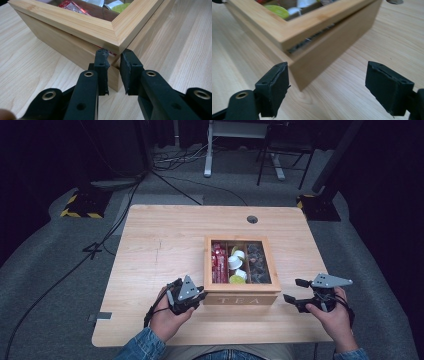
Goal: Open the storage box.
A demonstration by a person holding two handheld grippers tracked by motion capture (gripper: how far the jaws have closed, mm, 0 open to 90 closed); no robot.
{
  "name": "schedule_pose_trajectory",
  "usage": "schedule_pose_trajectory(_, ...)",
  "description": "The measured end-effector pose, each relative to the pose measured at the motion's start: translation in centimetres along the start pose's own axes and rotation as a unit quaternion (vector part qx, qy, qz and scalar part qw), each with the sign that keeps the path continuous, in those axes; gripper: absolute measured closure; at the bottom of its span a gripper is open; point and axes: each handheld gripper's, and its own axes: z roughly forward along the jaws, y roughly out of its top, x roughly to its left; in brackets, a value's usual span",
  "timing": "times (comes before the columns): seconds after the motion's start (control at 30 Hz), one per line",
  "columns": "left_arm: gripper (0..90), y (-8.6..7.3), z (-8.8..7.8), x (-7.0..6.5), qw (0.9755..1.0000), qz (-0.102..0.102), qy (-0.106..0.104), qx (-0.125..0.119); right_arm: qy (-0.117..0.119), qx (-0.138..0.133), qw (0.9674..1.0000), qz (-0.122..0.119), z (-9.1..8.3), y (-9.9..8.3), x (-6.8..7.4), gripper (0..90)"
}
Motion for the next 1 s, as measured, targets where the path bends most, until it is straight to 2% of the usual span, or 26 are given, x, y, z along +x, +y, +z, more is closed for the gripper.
schedule_pose_trajectory(0.07,75.9,0.1,0.0,0.0,1.0000,0.000,0.001,-0.003,0.006,-0.003,0.9998,-0.017,0.2,0.6,1.0,19.2)
schedule_pose_trajectory(0.2,75.8,0.3,-0.1,0.1,1.0000,-0.001,0.001,-0.007,0.008,-0.008,0.9994,-0.031,0.6,1.3,1.7,19.7)
schedule_pose_trajectory(0.27,75.6,0.3,0.0,0.2,1.0000,0.001,-0.001,-0.006,0.006,-0.011,0.9991,-0.040,1.4,1.7,2.3,23.8)
schedule_pose_trajectory(0.37,75.5,0.4,0.0,0.2,1.0000,-0.002,-0.001,-0.008,-0.003,-0.013,0.9989,-0.044,1.9,1.9,2.5,26.3)
schedule_pose_trajectory(0.47,75.3,0.4,0.0,0.3,0.9999,-0.004,-0.002,-0.012,-0.016,-0.011,0.9979,-0.062,2.7,2.2,2.6,27.4)
schedule_pose_trajectory(0.57,74.7,0.5,0.1,0.3,0.9999,-0.003,-0.001,-0.015,-0.023,-0.016,0.9973,-0.068,2.9,2.4,2.6,27.5)
schedule_pose_trajectory(0.87,70.8,0.7,0.4,0.6,0.9996,-0.003,0.001,-0.027,-0.035,-0.032,0.9954,-0.083,2.7,2.8,2.7,30.1)
schedule_pose_trajectory(1.0,66.8,1.1,0.3,0.8,0.9994,-0.011,0.005,-0.032,-0.041,-0.042,0.9940,-0.092,2.4,3.0,2.9,32.0)
